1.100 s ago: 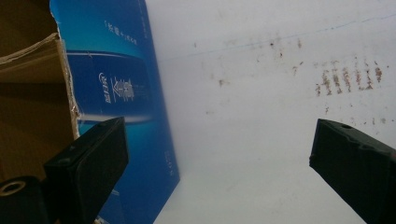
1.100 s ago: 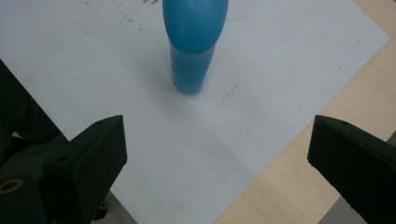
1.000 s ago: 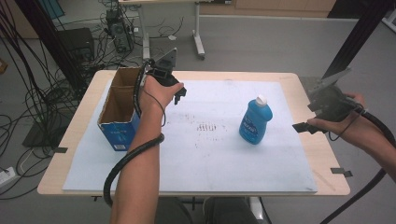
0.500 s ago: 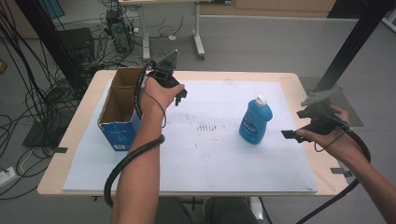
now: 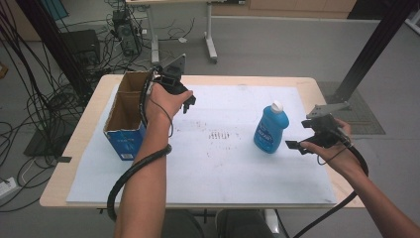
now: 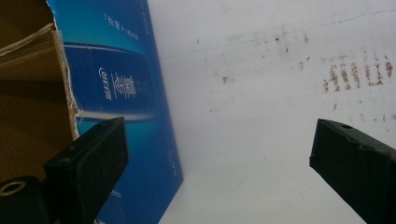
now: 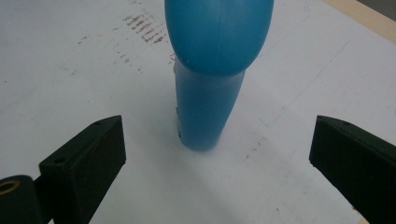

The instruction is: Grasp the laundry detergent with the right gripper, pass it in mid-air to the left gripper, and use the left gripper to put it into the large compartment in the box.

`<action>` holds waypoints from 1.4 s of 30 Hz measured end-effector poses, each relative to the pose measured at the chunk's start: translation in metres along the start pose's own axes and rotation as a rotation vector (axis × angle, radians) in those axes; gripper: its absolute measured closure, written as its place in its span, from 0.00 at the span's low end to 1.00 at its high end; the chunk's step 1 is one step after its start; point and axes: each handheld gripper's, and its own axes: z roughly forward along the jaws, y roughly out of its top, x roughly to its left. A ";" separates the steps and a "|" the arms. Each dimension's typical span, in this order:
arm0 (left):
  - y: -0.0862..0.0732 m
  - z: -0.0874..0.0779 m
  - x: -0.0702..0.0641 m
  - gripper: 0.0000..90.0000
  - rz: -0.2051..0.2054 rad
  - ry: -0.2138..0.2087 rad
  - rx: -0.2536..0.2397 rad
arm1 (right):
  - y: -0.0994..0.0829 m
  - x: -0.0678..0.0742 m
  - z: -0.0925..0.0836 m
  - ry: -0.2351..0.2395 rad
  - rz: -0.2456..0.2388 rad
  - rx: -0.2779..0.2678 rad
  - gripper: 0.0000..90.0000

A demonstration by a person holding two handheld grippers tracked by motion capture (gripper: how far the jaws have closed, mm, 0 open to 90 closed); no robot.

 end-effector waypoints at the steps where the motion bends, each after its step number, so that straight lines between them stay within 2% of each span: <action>1: 0.000 0.000 0.000 0.06 0.001 0.002 0.001 | -0.001 0.000 0.002 -0.001 -0.003 -0.007 0.04; 16: 0.002 0.004 -0.003 0.06 0.016 -0.004 0.000 | -0.008 0.002 0.036 0.008 0.019 -0.081 0.04; 26: 0.004 0.008 -0.008 0.06 0.035 -0.007 0.004 | -0.010 0.004 0.051 0.011 0.043 -0.144 0.03; 36: 0.005 0.007 -0.007 0.06 0.035 -0.009 -0.003 | -0.009 0.011 0.068 0.011 0.039 -0.195 0.03; 42: 0.005 0.007 -0.006 0.06 0.033 -0.009 -0.006 | -0.010 0.010 0.072 -0.002 0.044 -0.217 0.02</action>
